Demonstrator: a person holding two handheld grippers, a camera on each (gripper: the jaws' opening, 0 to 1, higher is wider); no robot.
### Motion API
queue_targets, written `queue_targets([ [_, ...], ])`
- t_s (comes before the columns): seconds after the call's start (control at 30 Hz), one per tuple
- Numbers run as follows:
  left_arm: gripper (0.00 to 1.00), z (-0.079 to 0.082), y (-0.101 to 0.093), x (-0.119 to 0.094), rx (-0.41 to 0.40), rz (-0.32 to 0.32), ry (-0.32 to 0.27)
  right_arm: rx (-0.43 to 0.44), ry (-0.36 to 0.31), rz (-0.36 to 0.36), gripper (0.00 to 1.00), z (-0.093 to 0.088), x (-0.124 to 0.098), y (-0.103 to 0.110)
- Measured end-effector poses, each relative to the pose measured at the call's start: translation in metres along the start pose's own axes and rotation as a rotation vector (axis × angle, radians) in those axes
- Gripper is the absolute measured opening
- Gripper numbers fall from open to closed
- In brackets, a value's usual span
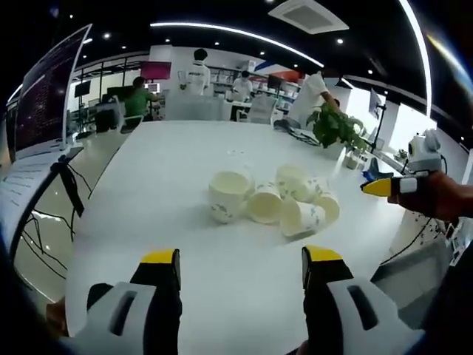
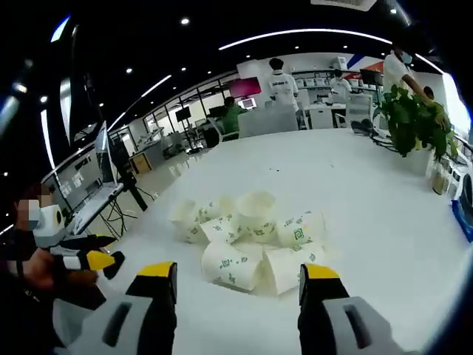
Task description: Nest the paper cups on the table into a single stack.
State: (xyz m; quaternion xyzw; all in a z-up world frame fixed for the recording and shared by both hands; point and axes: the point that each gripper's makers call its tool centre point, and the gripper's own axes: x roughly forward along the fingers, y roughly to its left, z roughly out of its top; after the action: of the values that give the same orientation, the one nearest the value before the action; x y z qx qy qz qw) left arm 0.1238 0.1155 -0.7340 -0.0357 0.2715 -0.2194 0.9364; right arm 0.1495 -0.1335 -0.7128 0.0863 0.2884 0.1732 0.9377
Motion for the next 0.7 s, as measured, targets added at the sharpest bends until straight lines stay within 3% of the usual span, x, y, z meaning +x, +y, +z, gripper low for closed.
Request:
queue_targets([
  [0.2, 0.66, -0.003, -0.002, 0.001, 0.013, -0.003, 0.001, -0.057, 0.017, 0.068, 0.64, 0.026, 0.032, 0.023],
  [0.4, 0.65, -0.003, -0.002, 0.004, 0.014, -0.005, 0.001, -0.071, 0.06, 0.123, 0.63, 0.039, 0.064, 0.043],
  [0.7, 0.65, -0.008, 0.0, 0.003, 0.006, 0.002, 0.003, -0.134, 0.203, 0.193, 0.59, 0.046, 0.114, 0.075],
])
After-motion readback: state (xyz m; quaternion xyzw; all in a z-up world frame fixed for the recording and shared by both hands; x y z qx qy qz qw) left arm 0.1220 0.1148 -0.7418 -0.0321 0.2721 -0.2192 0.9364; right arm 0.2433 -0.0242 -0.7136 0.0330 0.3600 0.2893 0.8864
